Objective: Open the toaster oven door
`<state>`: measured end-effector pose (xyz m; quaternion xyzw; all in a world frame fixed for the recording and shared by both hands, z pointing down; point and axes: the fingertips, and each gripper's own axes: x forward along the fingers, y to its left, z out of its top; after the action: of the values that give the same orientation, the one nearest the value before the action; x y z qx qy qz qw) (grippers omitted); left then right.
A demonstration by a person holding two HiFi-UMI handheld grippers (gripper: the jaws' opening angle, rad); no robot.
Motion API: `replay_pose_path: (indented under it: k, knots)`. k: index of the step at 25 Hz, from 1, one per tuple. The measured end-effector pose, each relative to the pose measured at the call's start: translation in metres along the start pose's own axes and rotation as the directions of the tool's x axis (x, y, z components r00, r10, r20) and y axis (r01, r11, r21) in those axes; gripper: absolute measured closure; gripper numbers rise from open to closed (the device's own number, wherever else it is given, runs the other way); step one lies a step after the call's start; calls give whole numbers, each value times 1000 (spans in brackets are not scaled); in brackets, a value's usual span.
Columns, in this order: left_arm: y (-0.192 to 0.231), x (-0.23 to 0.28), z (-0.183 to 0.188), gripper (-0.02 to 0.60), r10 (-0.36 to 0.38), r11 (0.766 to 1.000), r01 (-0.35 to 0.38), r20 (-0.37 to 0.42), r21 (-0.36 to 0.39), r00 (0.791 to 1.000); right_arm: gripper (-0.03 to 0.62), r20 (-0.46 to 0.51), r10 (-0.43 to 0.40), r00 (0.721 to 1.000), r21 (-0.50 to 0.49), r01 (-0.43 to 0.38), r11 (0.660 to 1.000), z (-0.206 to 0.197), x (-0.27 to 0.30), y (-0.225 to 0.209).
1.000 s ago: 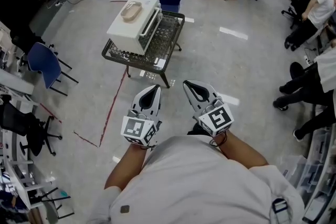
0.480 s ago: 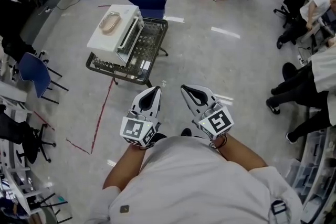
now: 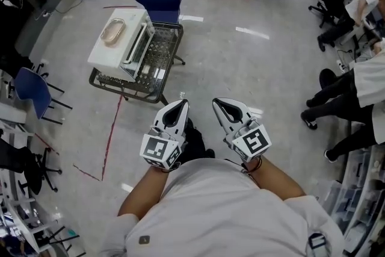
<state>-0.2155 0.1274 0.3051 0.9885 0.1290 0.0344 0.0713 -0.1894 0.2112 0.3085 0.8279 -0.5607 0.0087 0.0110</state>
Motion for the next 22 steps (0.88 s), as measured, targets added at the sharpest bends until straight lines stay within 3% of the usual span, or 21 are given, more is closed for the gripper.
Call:
replay_pose_path:
  k: [10, 22]
  knots:
    - [60, 71, 11, 566, -6, 1000, 6, 10, -11, 1000, 576, -9, 9, 1000, -28, -9, 1000, 6, 68, -63]
    - [206, 140, 27, 566, 32, 999, -33, -24, -15, 999, 576, -5, 104, 995, -32, -104, 994, 14, 237, -108]
